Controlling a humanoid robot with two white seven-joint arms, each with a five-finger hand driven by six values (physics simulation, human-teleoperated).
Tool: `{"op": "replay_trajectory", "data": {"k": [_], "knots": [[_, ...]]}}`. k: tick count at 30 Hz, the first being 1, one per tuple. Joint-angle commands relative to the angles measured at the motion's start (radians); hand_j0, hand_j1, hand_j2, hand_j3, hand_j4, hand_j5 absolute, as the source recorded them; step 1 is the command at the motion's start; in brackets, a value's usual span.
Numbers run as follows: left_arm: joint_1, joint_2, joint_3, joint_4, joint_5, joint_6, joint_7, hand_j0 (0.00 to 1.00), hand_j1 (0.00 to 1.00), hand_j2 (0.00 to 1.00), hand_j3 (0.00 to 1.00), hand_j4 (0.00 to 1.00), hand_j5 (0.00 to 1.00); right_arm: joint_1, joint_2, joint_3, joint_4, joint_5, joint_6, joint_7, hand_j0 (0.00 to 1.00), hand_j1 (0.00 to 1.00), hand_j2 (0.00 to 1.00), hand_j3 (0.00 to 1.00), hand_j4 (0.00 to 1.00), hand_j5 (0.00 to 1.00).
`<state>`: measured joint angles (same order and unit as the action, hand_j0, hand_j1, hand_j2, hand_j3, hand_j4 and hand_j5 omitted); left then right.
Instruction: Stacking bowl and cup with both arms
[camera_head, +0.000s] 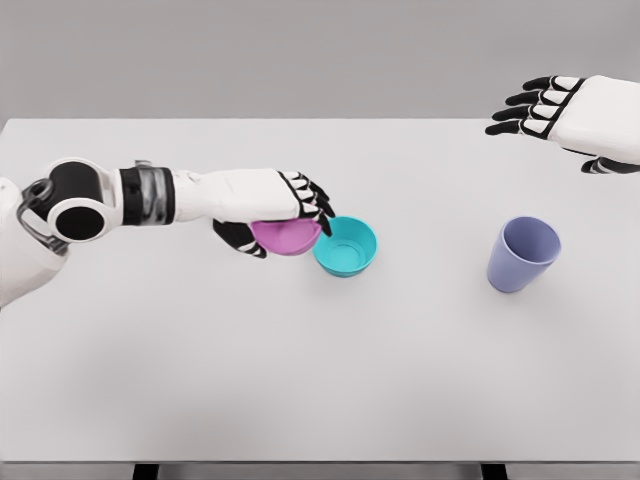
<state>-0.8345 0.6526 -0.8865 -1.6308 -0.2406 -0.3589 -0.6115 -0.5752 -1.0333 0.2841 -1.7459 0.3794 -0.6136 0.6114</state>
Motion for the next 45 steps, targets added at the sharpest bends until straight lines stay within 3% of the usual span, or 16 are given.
{"op": "replay_trajectory", "data": {"k": [1,8,16,45], "knots": [[0.000,-0.013,-0.002,0.002,-0.002,0.029,0.001,0.73,0.73,0.73,0.73,0.73,0.73,0.000,-0.001,0.000,0.000,-0.004,0.003,-0.001,1.00,1.00,1.00,1.00,1.00,1.00],[-0.002,-0.044,-0.009,0.003,-0.020,0.063,0.001,0.73,0.73,0.73,0.73,0.73,0.73,0.000,0.001,-0.002,0.000,-0.004,0.003,-0.001,1.00,1.00,1.00,1.00,1.00,1.00],[-0.014,-0.097,-0.032,0.065,-0.043,0.086,0.001,0.73,0.73,0.73,0.73,0.73,0.73,0.000,0.001,-0.002,0.000,-0.004,0.003,-0.001,1.00,1.00,1.00,1.00,1.00,1.00],[-0.028,-0.208,-0.063,0.157,-0.046,0.092,0.001,0.74,0.74,0.74,0.74,0.74,0.74,0.000,0.001,-0.002,0.000,-0.004,0.003,-0.001,1.00,1.00,1.00,1.00,1.00,1.00]]}}
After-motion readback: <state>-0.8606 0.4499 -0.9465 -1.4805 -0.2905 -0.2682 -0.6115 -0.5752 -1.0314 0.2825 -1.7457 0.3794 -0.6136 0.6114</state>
